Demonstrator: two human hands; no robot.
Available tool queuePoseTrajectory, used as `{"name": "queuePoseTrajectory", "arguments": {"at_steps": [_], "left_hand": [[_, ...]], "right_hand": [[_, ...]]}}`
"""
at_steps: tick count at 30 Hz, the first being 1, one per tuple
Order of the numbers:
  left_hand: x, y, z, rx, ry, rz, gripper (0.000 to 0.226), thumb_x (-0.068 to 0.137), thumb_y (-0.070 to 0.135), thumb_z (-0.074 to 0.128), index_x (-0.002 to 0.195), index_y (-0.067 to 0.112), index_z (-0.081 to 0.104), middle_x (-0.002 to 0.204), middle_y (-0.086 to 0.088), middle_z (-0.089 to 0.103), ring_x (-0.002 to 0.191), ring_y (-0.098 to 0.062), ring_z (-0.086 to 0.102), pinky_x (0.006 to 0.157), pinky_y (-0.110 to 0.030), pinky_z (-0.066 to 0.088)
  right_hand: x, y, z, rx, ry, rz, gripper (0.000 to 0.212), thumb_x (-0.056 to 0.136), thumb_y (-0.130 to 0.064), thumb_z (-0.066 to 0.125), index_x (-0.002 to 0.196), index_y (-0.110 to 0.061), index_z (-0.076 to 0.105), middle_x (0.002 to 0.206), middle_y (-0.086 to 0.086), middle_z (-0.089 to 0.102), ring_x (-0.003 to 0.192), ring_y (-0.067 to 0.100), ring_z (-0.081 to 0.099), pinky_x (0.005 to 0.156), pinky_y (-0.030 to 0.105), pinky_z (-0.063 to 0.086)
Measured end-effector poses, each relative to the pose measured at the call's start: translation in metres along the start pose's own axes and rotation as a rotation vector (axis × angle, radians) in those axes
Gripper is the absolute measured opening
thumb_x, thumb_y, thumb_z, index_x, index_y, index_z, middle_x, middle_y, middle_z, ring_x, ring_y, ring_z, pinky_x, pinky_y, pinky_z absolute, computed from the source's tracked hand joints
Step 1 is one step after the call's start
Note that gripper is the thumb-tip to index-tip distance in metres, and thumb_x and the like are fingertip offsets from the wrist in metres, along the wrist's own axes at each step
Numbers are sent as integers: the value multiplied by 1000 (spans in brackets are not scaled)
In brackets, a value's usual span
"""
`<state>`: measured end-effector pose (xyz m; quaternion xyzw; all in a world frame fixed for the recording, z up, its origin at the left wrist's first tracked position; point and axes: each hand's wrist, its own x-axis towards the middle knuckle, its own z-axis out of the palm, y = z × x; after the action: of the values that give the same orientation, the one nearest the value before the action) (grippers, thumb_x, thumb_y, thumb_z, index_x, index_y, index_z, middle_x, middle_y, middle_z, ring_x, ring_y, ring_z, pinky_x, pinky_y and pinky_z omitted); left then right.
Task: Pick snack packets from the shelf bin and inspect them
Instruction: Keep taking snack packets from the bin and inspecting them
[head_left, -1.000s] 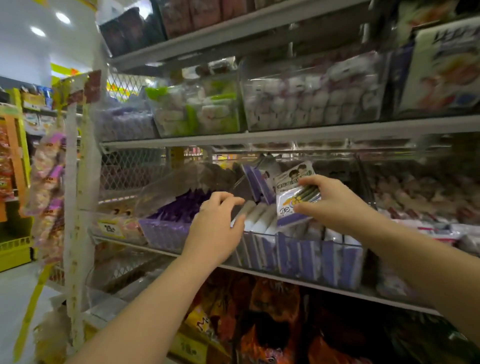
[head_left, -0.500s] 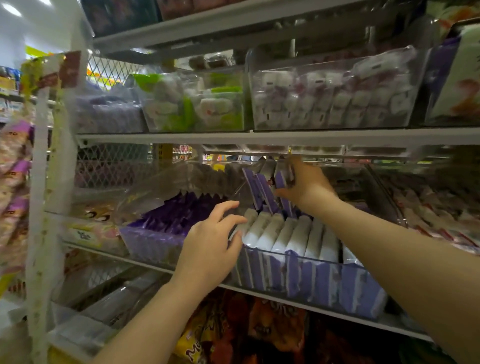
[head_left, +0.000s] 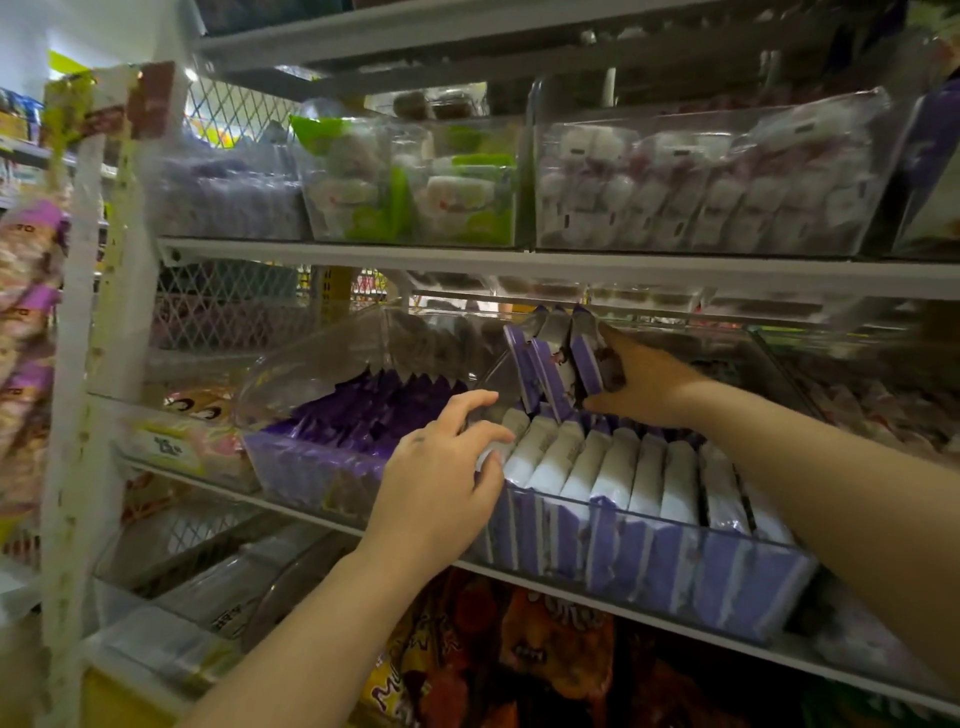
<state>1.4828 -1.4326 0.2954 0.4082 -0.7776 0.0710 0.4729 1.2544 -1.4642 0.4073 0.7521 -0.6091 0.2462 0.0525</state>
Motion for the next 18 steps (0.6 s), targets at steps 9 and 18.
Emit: {"name": "queuePoseTrajectory", "arguments": {"at_steps": [9, 18], "left_hand": [[-1, 4, -1, 0, 0, -21, 22, 96, 26, 53, 114, 29, 65, 146, 20, 36, 63, 5, 44, 93, -36, 43], [0, 11, -10, 8, -78, -52, 23, 97, 28, 52, 116, 33, 63, 148, 19, 33, 84, 3, 52, 97, -37, 41]], "right_hand": [[-13, 25, -49, -639, -362, 124, 61, 83, -31, 68, 139, -33, 45, 142, 2, 48, 121, 23, 49, 97, 30, 41], [-27, 26, -54, -405, -34, 23, 30, 85, -20, 66, 113, -23, 59, 116, 7, 61, 97, 23, 56, 88, 38, 49]]}}
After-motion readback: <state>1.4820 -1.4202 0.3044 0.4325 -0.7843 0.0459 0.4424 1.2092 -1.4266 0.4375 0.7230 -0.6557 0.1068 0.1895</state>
